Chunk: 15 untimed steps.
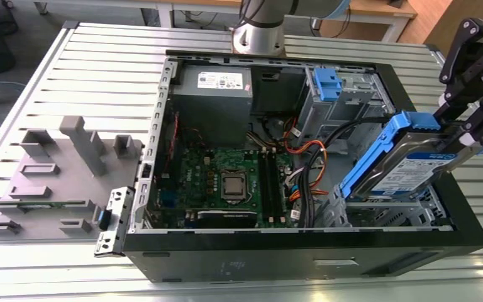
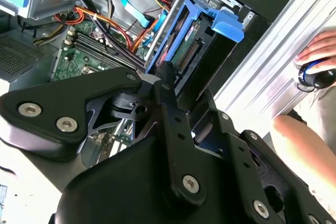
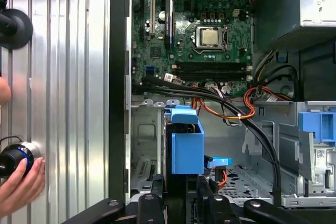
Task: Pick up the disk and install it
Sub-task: 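Insert the disk into the insertion slot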
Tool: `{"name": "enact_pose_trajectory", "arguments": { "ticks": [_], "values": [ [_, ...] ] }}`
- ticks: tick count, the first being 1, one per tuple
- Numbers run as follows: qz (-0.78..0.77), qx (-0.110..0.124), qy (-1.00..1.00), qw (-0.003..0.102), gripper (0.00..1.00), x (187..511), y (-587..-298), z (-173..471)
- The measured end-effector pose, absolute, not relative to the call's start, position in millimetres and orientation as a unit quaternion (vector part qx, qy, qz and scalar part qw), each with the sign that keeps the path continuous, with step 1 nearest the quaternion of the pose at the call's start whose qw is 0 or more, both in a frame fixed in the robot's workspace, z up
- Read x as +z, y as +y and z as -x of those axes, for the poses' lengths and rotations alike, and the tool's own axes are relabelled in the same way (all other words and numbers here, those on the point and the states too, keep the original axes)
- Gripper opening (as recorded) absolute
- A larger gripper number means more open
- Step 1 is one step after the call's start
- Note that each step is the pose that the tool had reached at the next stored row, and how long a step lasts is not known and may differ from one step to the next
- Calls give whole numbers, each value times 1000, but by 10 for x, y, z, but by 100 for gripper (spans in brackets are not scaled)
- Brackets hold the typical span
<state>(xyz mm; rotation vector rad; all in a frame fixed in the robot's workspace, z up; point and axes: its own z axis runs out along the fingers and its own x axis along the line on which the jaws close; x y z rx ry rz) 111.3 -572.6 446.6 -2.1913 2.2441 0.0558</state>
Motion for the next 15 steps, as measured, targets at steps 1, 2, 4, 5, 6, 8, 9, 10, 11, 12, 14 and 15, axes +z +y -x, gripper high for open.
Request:
{"name": "enact_pose_trajectory", "arguments": {
  "ticks": [1, 2, 4, 5, 6, 8, 9, 10, 11, 12, 14, 15],
  "values": [
    [699, 18, 715, 2, 35, 4447, -5726, -1113],
    [699, 18, 715, 2, 35, 4429, -5726, -1112],
    [699, 18, 715, 2, 35, 4394, -5726, -1112],
    [699, 18, 715, 2, 35, 4374, -5726, -1112],
    [699, 18, 715, 2, 35, 4357, -5726, -1112],
    [699, 18, 715, 2, 35, 4320, -5727, -1111],
    [699, 18, 715, 2, 35, 4302, -5727, -1111],
    [699, 18, 715, 2, 35, 4284, -5727, -1110],
    [699, 18, 715, 2, 35, 4266, -5727, -1110],
    [699, 18, 715, 2, 35, 4248, -5727, -1110],
    [699, 18, 715, 2, 35, 4211, -5727, -1108],
    [699, 18, 715, 2, 35, 4192, -5728, -1107]
  ]
}}
